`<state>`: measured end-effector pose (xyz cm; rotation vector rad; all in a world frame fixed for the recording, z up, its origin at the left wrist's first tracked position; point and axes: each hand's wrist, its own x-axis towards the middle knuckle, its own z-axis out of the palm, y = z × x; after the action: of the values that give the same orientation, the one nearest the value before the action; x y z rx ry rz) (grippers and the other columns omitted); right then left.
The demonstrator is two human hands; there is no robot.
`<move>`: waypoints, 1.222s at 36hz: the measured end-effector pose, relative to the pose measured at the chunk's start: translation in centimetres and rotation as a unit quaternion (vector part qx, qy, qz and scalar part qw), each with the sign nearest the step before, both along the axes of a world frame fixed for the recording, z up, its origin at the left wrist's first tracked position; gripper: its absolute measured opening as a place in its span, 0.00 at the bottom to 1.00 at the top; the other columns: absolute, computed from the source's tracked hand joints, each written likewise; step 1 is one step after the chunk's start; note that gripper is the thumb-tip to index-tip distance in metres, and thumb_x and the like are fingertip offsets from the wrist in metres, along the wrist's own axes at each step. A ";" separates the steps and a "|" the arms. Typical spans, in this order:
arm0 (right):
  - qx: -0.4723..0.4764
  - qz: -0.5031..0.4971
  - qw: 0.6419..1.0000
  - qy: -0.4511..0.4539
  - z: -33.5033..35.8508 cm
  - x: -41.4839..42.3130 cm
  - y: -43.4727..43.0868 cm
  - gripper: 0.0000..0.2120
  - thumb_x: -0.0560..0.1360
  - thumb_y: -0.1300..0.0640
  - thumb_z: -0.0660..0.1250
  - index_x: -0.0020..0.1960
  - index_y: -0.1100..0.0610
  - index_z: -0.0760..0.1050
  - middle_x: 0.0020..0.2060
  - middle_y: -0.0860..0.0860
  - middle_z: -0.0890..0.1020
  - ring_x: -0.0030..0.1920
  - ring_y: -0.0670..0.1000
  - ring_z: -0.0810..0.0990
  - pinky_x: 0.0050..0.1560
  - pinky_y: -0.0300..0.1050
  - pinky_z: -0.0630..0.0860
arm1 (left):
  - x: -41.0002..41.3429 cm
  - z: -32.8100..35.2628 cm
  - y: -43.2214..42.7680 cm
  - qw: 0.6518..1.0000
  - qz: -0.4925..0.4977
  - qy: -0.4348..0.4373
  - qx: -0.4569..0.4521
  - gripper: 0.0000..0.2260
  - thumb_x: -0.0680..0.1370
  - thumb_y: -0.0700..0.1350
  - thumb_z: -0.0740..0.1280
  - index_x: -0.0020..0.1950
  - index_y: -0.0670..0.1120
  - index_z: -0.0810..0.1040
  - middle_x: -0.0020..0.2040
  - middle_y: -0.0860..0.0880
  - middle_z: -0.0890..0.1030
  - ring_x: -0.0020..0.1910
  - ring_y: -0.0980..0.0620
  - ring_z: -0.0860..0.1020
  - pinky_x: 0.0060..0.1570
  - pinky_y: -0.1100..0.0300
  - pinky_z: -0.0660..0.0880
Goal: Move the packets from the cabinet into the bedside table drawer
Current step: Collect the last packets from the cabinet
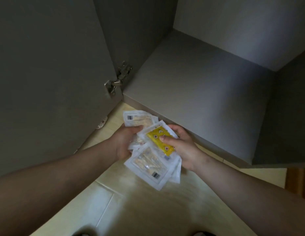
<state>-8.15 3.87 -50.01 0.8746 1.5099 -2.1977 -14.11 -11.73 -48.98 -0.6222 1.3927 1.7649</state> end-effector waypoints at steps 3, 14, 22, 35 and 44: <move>-0.005 -0.082 0.997 -0.012 -0.1 0.0 -0.6 0.13 0.72 0.67 0.70 0.48 0.52 0.72 0.41 0.52 0.81 0.36 0.52 0.80 0.39 0.46 0.79 | 0.5 0.1 0.1 0.999 0.036 -0.021 -0.009 0.11 0.81 0.40 0.58 0.61 0.46 0.73 0.47 0.44 0.81 0.42 0.44 0.79 0.36 0.51 0.79; 0.050 -0.123 0.991 0.005 -0.3 -1.0 -2.9 0.20 0.71 0.60 0.73 0.59 0.50 0.70 0.48 0.51 0.82 0.42 0.51 0.83 0.45 0.47 0.80 | 2.0 0.8 0.0 0.995 -0.050 0.080 -0.032 0.12 0.79 0.42 0.64 0.62 0.46 0.76 0.48 0.47 0.85 0.42 0.50 0.84 0.37 0.57 0.81; -0.045 -0.042 0.997 -0.043 -0.4 -1.8 -3.1 0.18 0.72 0.57 0.71 0.61 0.56 0.74 0.52 0.57 0.83 0.49 0.60 0.83 0.50 0.58 0.80 | 1.3 1.1 -0.9 0.985 -0.046 0.147 -0.082 0.13 0.79 0.39 0.64 0.63 0.47 0.75 0.52 0.48 0.83 0.45 0.53 0.83 0.38 0.61 0.80; -0.098 -0.046 0.985 -0.135 6.3 3.1 -4.9 0.09 0.74 0.57 0.67 0.53 0.60 0.78 0.42 0.56 0.84 0.36 0.53 0.84 0.34 0.45 0.81 | 4.7 8.2 -2.2 0.982 -0.098 0.107 -0.123 0.15 0.79 0.36 0.63 0.66 0.45 0.72 0.57 0.45 0.81 0.53 0.46 0.81 0.55 0.48 0.77; -0.184 -0.009 0.969 -0.166 22.2 7.7 -6.4 0.17 0.74 0.58 0.66 0.63 0.58 0.74 0.53 0.58 0.82 0.49 0.56 0.83 0.48 0.52 0.80 | 8.7 24.3 -4.4 0.982 -0.126 0.089 -0.107 0.12 0.79 0.37 0.63 0.61 0.47 0.73 0.47 0.53 0.81 0.37 0.61 0.82 0.35 0.65 0.79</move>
<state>-0.48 -2.56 -27.83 1.0615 0.9064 -2.1139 -5.43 -16.10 -24.66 -0.3844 1.7207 1.5100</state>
